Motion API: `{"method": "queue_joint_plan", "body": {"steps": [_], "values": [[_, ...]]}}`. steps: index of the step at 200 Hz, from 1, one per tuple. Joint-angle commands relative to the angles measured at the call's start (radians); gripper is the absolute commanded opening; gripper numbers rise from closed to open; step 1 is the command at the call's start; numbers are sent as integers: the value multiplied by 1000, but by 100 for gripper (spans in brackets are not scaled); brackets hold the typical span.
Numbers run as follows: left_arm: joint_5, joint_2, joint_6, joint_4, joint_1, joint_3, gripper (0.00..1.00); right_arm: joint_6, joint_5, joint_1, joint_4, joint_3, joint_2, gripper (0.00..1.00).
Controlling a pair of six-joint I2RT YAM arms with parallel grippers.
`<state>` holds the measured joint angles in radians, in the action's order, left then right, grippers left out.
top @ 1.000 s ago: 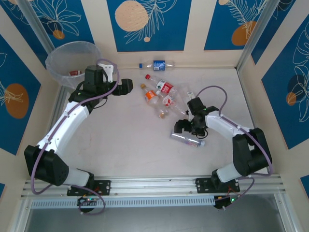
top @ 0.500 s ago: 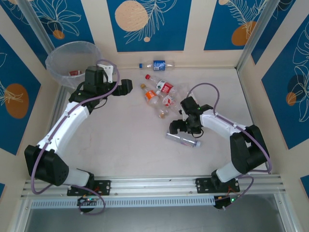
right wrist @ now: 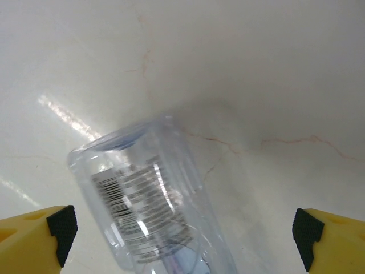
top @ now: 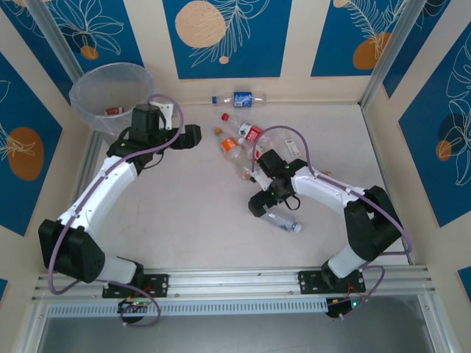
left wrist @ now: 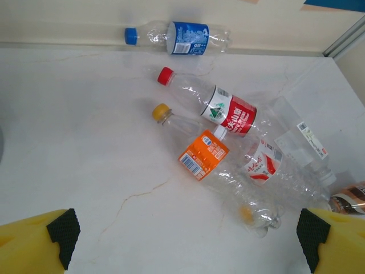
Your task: Put the plastic bottles in the bin
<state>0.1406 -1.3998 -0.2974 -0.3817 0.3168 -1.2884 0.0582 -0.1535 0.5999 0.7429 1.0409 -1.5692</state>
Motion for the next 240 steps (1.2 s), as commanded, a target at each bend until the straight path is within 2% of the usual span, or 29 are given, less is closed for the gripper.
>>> {"method": "queue_joint_plan", "body": {"steps": [1, 27, 69, 109, 145, 205, 240], "values": [[-35, 22, 31, -5, 10, 19, 99, 131, 81, 3, 103, 21, -21, 99], [-52, 35, 41, -1, 10, 36, 99, 159, 120, 10, 117, 4, -38, 100], [-55, 38, 41, 1, 10, 40, 99, 92, 82, 0, 44, 15, -91, 97], [-58, 48, 40, -12, 10, 41, 99, 96, 13, -2, 85, 23, -141, 97], [-78, 61, 49, -14, 10, 50, 99, 173, -28, -18, 123, -27, -71, 99], [-71, 57, 53, -10, 10, 45, 99, 249, -135, -56, 228, -43, -101, 99], [-77, 61, 69, -16, 9, 48, 99, 368, -170, -69, 245, -98, -62, 99]]}}
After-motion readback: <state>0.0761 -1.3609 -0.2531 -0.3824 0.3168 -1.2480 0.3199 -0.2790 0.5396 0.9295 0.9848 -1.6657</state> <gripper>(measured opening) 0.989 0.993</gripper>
